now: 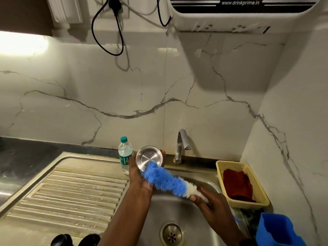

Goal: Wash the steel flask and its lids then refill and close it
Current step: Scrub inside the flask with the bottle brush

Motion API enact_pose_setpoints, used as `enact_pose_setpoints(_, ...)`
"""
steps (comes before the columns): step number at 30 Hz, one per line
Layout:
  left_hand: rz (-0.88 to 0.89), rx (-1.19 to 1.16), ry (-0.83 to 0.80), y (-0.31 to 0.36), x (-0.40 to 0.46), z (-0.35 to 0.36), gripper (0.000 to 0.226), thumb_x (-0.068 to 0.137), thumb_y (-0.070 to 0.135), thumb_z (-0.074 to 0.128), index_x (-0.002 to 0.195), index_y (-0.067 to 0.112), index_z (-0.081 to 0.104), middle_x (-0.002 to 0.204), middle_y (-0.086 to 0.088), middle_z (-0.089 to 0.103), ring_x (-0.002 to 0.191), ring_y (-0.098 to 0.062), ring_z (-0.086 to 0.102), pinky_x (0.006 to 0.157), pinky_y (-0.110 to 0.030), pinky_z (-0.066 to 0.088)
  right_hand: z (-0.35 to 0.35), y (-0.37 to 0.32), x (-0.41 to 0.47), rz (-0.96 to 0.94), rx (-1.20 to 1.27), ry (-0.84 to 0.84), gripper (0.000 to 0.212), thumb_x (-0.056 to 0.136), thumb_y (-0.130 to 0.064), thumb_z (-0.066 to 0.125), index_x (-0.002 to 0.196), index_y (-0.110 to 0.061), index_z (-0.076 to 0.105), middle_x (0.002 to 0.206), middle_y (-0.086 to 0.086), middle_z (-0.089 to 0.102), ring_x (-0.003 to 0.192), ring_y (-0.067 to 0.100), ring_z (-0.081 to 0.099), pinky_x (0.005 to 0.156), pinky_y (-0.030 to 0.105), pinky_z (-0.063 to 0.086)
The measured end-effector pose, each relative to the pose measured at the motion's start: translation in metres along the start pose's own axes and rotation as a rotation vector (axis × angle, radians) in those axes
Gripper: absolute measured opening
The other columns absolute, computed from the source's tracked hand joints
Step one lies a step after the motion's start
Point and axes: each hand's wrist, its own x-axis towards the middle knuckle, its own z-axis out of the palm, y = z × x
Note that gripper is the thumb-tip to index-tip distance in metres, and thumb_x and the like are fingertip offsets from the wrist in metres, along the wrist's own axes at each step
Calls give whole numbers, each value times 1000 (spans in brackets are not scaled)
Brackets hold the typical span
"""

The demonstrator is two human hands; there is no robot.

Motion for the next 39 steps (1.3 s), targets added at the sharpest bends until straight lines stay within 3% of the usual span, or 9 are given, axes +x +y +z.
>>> enact_pose_setpoints(3,-80,-14,-109,3,-9,5,57,94,54,54,116,2,56,79,-20,69,61,-28,71,50,-37,61,-12,-5,0,-15,180,-1,35,86,-58,63,117,-41,67,107,-15,72,100,5,67,86,29,56)
enact_pose_setpoints(6,-74,-16,-206,6,-14,2,59,90,48,63,124,1,50,95,-23,67,81,-30,68,70,-46,62,-22,-3,3,47,316,93,37,78,-69,62,104,-45,69,93,-5,73,85,16,70,74,40,60)
enact_pose_setpoints(9,43,426,-199,11,-13,-12,53,84,35,71,126,10,51,102,-18,71,92,-32,68,76,-52,61,-31,-12,9,110,360,153,19,84,-55,64,94,-41,70,92,-10,74,85,11,71,75,42,59)
enact_pose_setpoints(12,353,956,-230,13,-2,-29,91,58,32,87,138,27,43,118,-5,65,100,-17,69,76,-36,57,-45,-28,20,12,218,164,19,86,-39,59,98,-29,69,82,-19,71,76,1,68,66,18,50)
enact_pose_setpoints(16,734,1413,-233,14,11,-46,79,61,32,89,124,41,41,111,7,63,91,-3,65,76,-20,52,-69,-44,40,-152,-100,211,22,90,-59,52,93,-38,60,69,-20,64,65,-6,61,57,9,41)
enact_pose_setpoints(20,914,1470,-144,20,16,-52,82,67,14,89,133,27,43,109,5,59,92,-4,59,73,-15,44,-92,-49,57,-198,-287,172,37,91,-68,38,96,-37,56,57,-10,57,59,4,58,53,17,39)
enact_pose_setpoints(27,1085,1686,-78,30,22,-69,88,56,17,91,131,28,44,117,-1,60,102,-24,59,86,-47,53,-125,-66,70,-379,-649,114,33,91,-63,39,102,-37,58,63,-16,57,58,3,53,52,26,46)
enact_pose_setpoints(35,1314,1906,-130,35,10,-64,87,50,15,94,126,21,52,117,-5,65,107,-29,59,94,-52,44,-150,-79,87,-858,-1090,62,25,78,-43,70,87,-20,67,58,-2,55,38,17,48,39,23,29)
enact_pose_setpoints(39,1391,2029,-206,39,12,-63,89,51,20,94,127,23,49,119,-5,64,108,-29,59,100,-53,42,-140,-104,90,-661,-1000,-123,21,83,-45,71,84,-26,62,55,-7,53,43,10,43,44,24,33)
